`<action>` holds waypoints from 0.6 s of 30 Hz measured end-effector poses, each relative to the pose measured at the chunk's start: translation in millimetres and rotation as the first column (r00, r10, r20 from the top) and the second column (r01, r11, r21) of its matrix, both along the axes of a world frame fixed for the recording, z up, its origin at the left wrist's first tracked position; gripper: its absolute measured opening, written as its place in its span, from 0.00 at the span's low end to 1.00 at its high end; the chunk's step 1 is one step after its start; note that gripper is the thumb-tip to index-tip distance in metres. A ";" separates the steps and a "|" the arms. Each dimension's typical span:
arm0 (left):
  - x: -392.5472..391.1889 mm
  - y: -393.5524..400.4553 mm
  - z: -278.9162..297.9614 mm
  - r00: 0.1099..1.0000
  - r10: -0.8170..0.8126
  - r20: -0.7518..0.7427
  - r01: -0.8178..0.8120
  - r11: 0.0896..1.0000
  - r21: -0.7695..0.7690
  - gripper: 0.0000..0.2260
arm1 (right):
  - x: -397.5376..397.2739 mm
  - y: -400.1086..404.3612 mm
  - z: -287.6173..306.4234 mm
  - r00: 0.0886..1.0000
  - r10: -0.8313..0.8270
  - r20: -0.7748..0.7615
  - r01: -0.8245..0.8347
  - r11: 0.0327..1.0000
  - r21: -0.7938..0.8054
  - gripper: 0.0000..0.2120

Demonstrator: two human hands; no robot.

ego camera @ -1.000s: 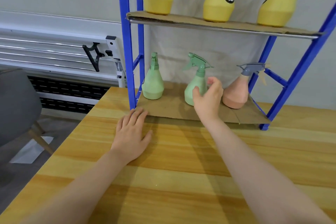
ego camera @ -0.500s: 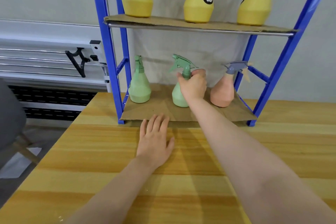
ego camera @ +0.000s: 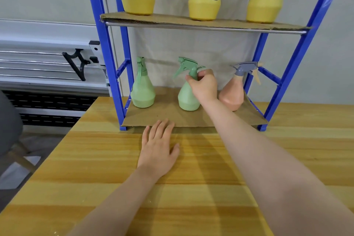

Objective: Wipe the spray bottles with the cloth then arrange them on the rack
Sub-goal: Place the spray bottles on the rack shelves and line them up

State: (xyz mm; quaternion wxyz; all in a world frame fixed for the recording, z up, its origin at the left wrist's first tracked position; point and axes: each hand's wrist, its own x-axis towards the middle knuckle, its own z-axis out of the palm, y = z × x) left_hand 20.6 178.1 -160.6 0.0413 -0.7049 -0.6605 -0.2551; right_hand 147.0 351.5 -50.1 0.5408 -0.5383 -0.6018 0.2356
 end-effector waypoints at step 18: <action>0.0 0.1 0.6 1.000 0.006 -0.007 -0.007 1.000 -0.006 0.29 | 19.3 16.0 -4.3 0.959 0.273 0.079 -0.275 0.961 0.019 0.12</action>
